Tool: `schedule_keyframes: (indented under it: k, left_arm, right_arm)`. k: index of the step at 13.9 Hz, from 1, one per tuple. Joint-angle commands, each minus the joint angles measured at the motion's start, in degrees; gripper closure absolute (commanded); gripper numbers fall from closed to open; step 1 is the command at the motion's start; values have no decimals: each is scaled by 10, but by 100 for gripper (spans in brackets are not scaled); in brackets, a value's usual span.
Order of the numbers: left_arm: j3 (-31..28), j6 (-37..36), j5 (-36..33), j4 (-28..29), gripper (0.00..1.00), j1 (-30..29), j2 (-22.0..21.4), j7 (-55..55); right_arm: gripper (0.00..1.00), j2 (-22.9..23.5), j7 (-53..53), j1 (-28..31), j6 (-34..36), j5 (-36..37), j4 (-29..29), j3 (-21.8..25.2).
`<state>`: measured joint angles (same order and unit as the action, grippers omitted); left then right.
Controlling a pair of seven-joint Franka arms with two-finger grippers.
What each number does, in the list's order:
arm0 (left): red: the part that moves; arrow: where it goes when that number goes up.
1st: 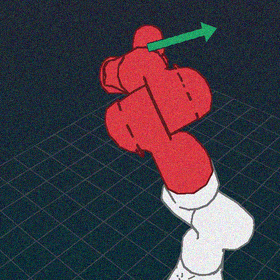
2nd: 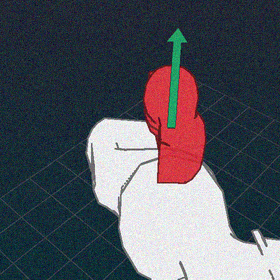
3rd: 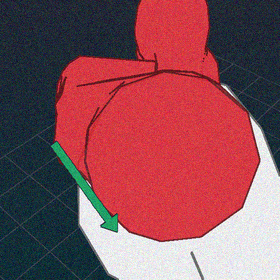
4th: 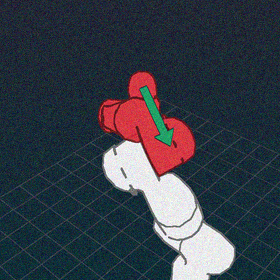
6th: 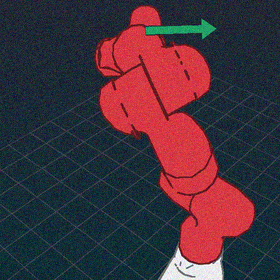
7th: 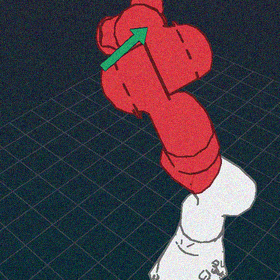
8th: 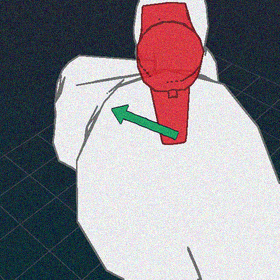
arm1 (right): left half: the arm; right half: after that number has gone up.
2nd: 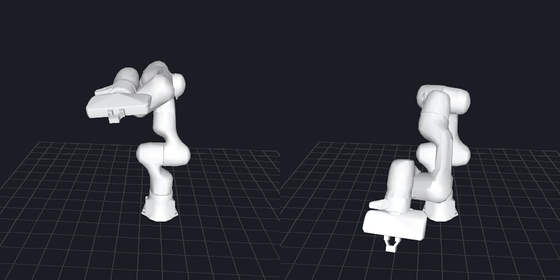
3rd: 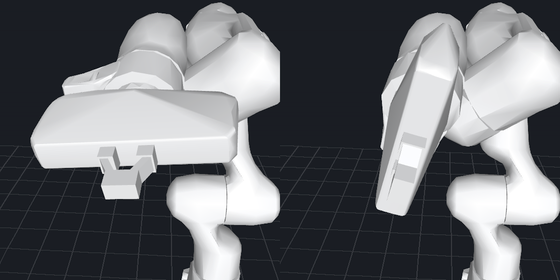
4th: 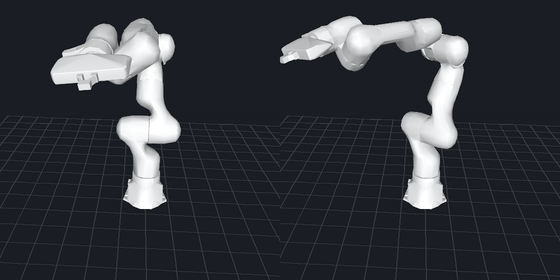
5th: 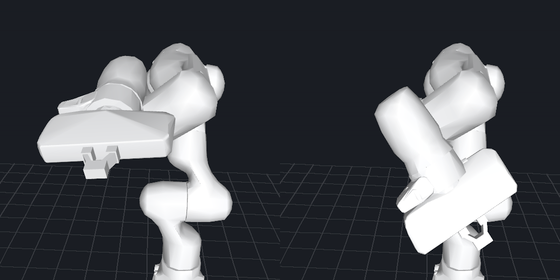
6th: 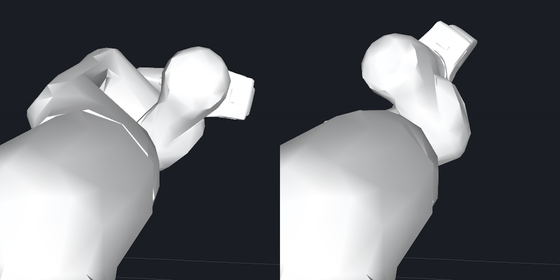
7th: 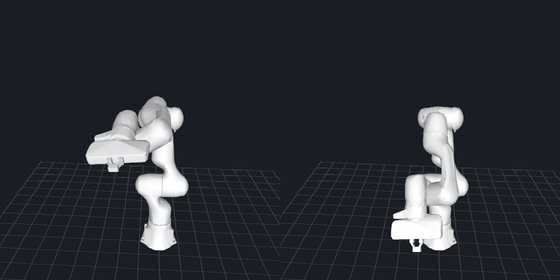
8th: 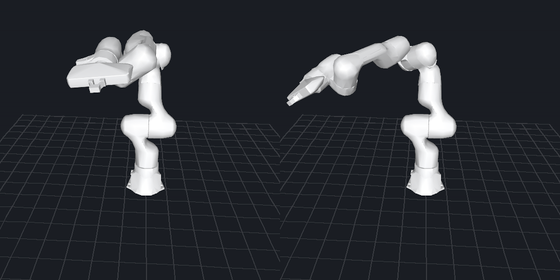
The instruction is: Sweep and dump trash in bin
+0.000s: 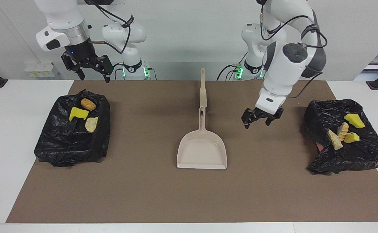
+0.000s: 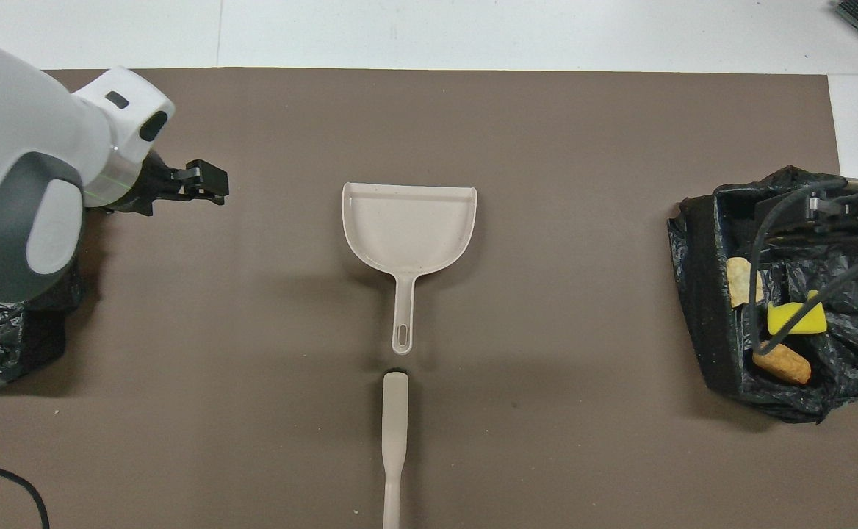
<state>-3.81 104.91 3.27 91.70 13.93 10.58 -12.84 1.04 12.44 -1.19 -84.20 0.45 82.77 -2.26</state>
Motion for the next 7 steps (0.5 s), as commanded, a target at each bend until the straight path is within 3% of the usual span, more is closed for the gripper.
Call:
schedule_keyframes:
  k: [1, 7]
  left_arm:
    - [6, -37, 9, -18, 0, -49, -5, 74]
    - [2, -67, -8, -8, 0, -92, -54, 225]
  right_arm:
    - [0, -8, -10, -2, -4, 2, 12, 2]
    - [0, -8, -9, -2, -3, 2, 12, 2]
